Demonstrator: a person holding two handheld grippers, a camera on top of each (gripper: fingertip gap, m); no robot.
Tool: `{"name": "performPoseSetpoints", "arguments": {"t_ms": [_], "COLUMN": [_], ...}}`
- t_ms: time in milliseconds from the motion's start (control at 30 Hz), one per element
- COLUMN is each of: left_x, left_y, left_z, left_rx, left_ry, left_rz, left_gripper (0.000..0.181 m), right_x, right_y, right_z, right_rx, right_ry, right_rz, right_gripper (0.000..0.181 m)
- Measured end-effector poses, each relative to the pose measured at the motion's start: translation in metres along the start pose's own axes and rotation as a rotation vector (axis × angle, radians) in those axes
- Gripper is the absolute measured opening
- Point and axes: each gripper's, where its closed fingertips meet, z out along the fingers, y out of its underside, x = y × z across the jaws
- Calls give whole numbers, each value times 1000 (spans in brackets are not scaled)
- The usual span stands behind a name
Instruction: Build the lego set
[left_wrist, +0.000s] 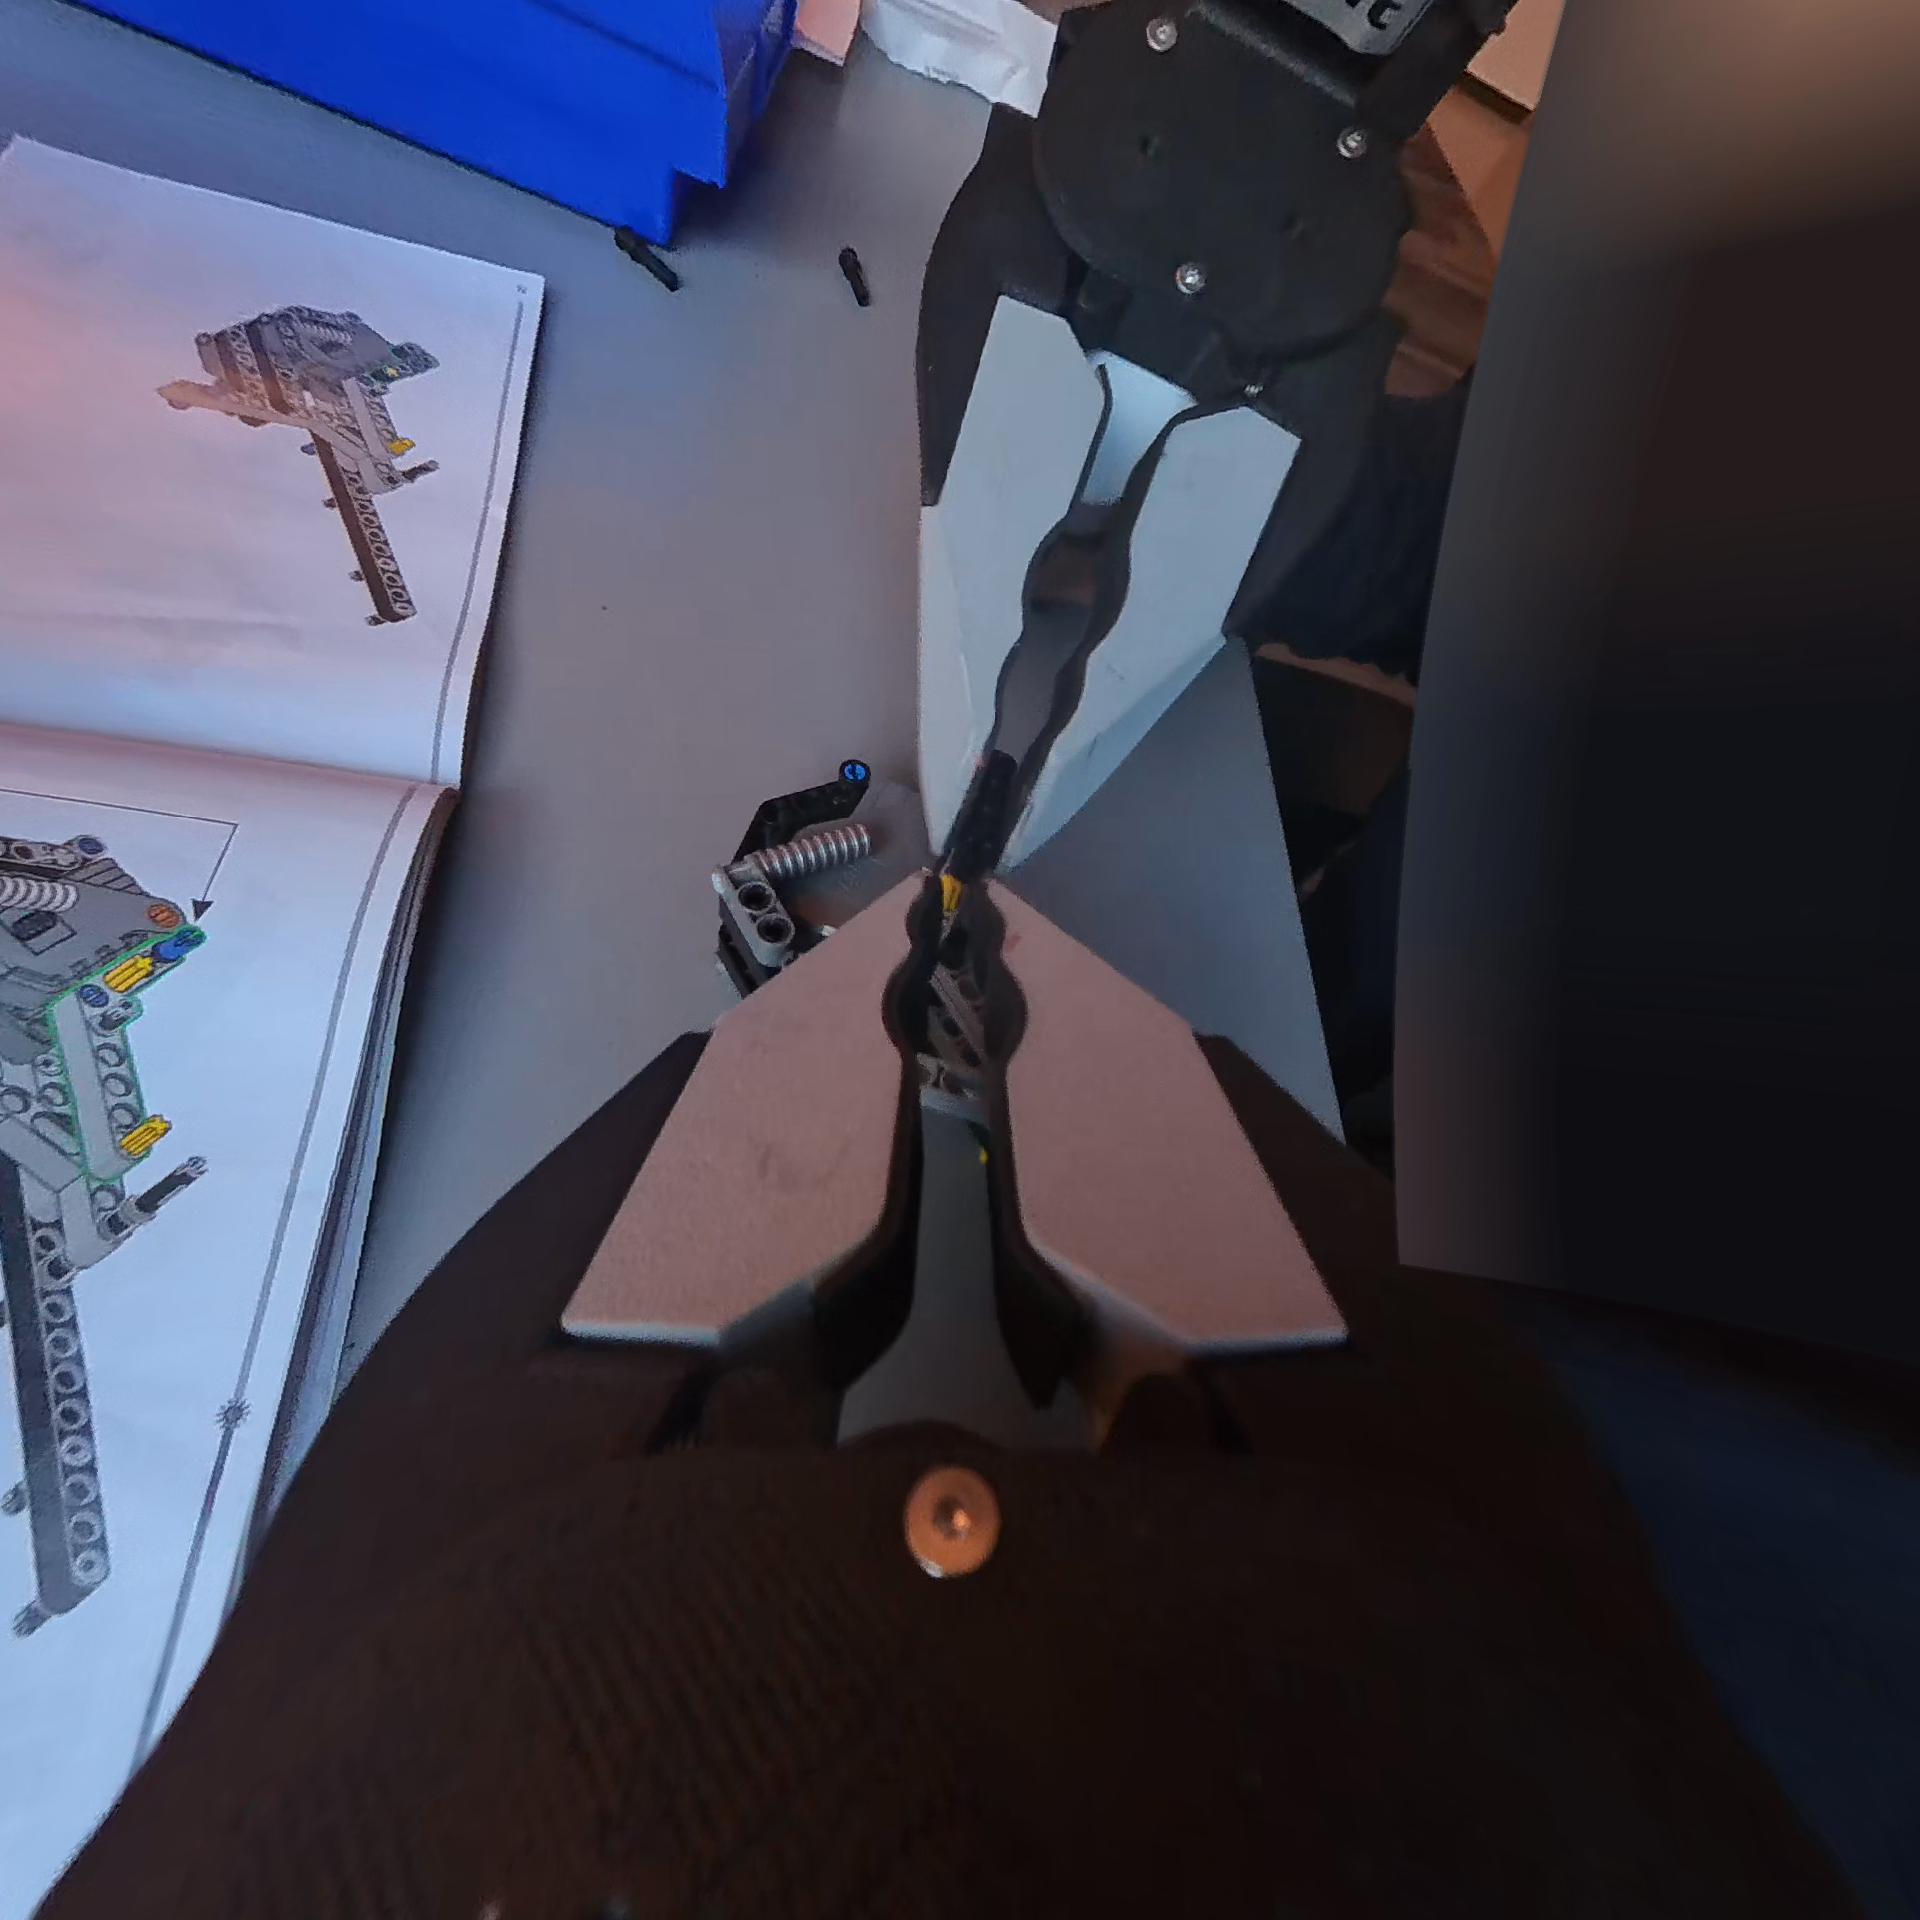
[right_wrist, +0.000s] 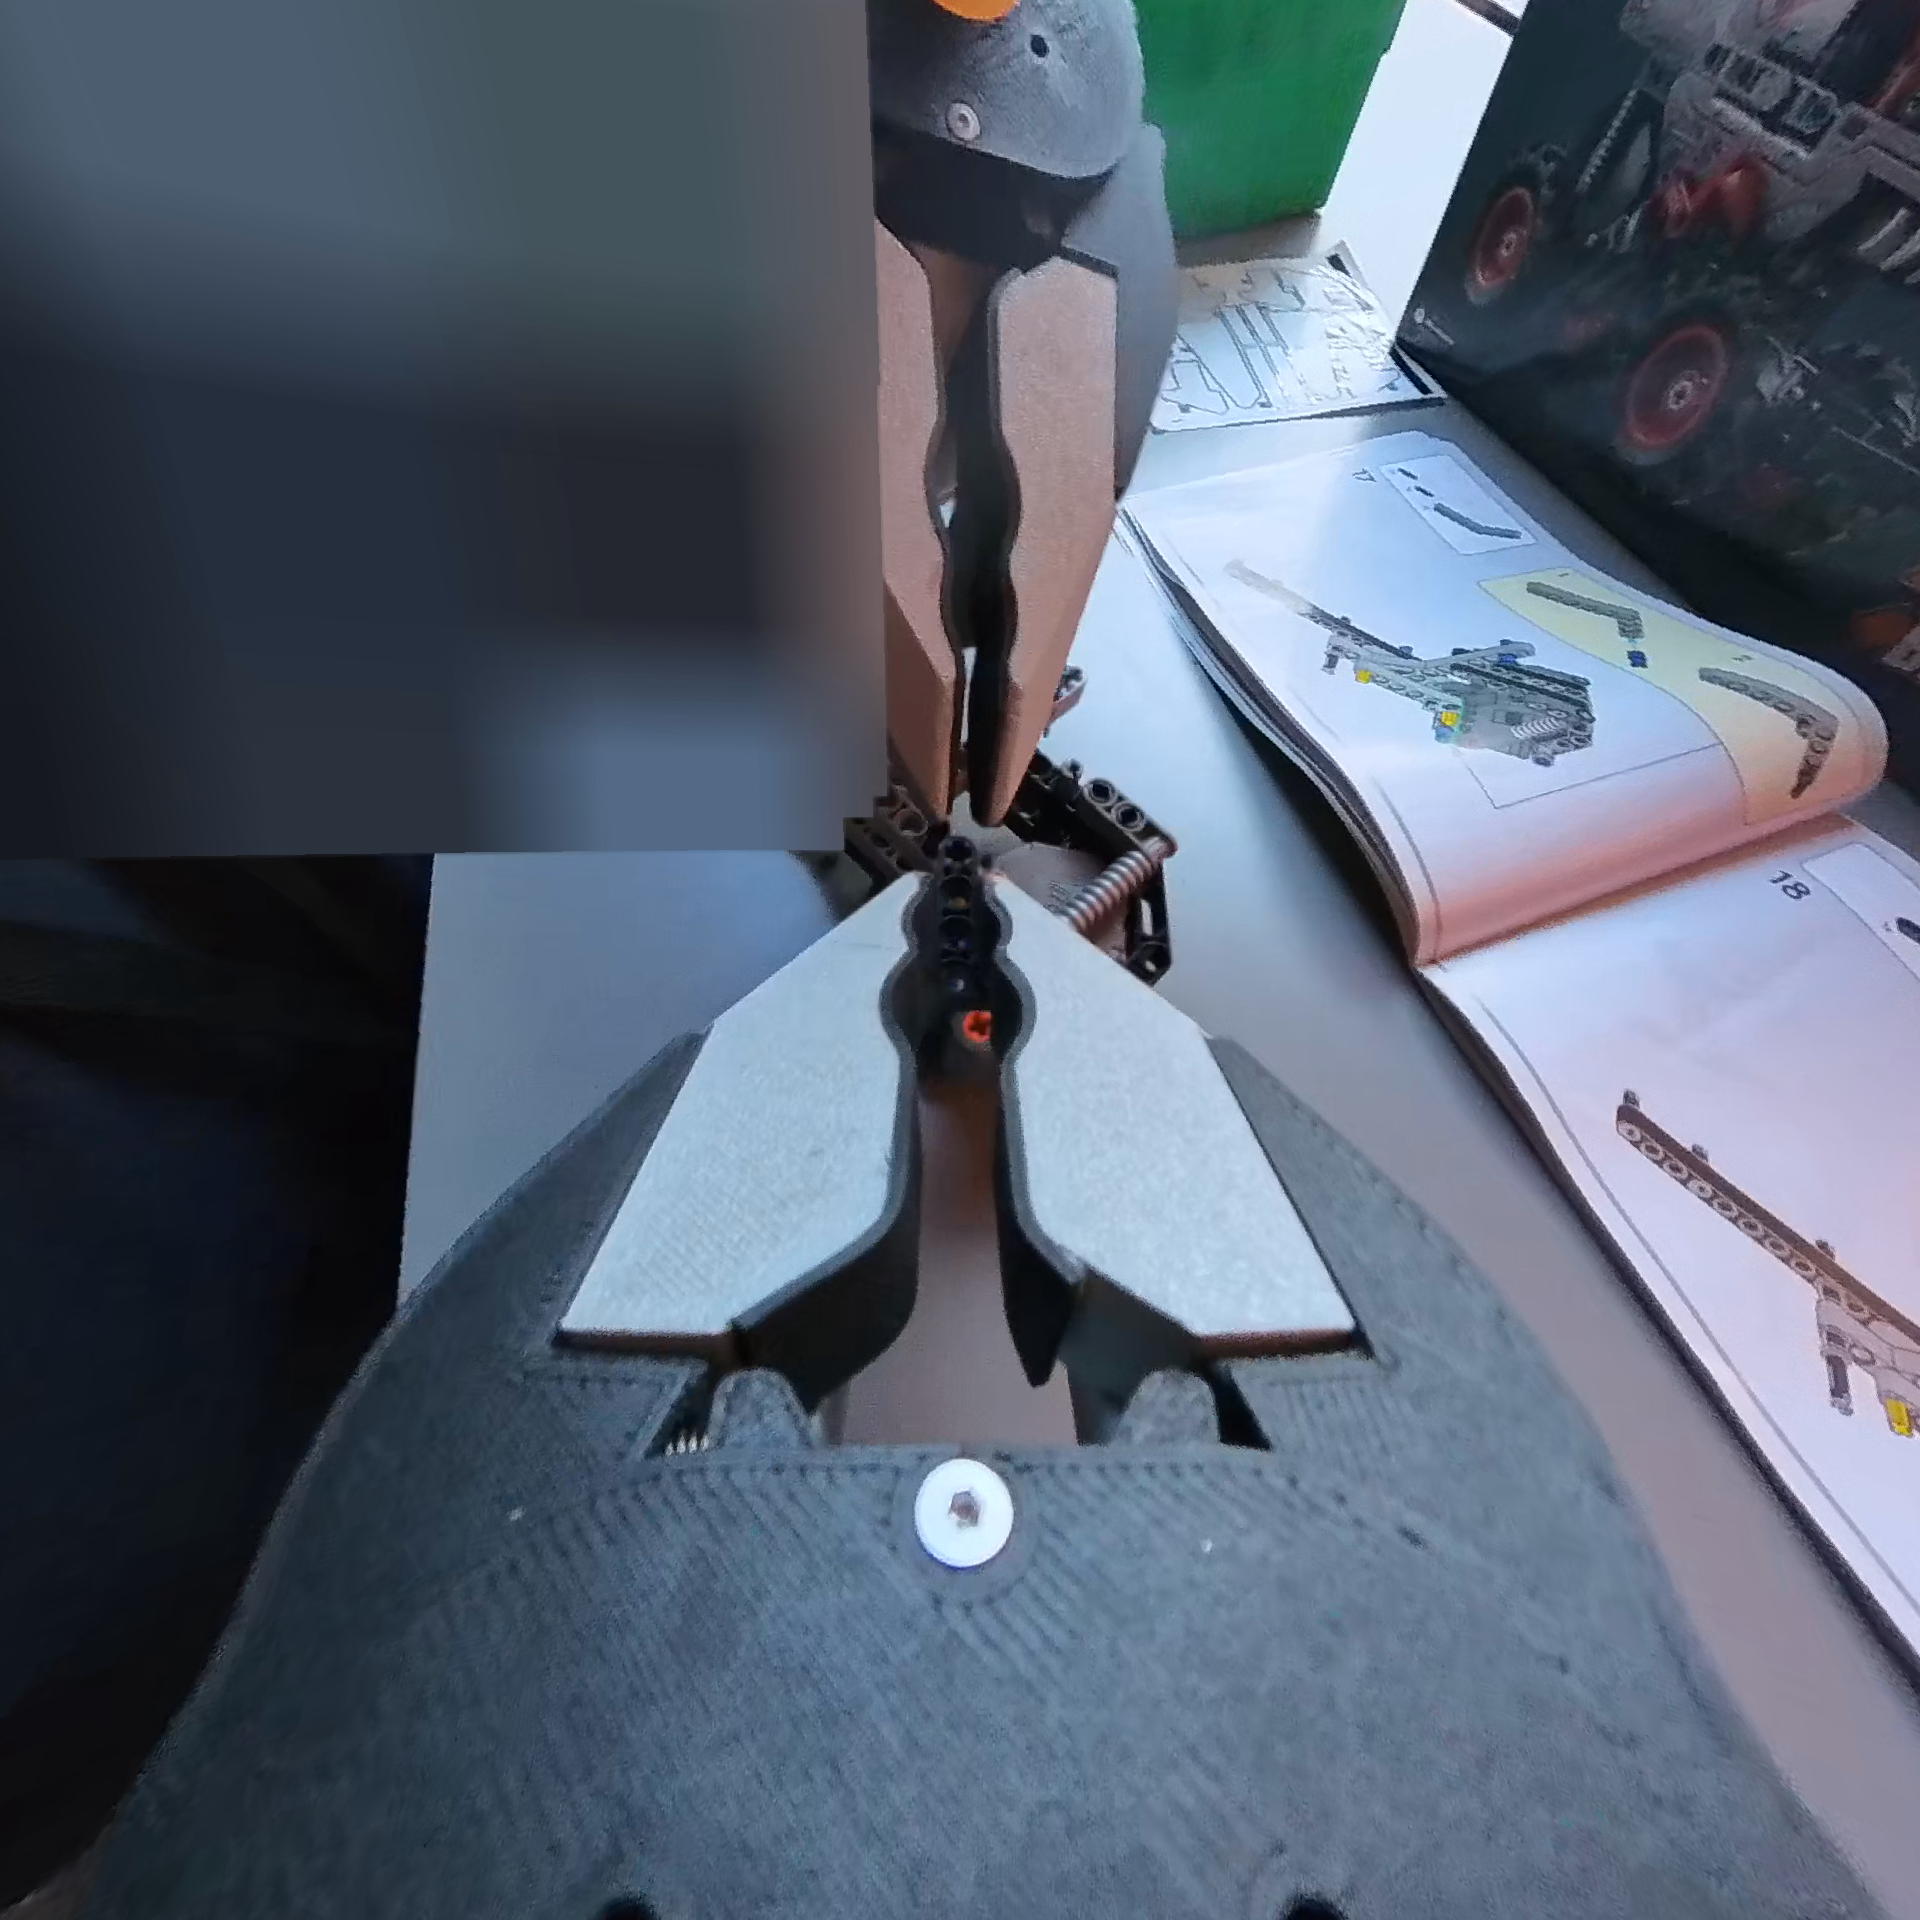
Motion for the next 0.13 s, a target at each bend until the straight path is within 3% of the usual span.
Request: {"name": "performPoseSetpoints", "arguments": {"t_ms": [133], "left_x": [1], "left_y": [2], "left_z": [0], "left_rx": [-15], "left_ry": [-2], "left_rz": [10], "left_gripper": [2], "right_x": [0], "right_y": [3], "right_z": [3], "right_rx": [-25], "right_ry": [7], "right_rz": [1], "right_gripper": [5]}}
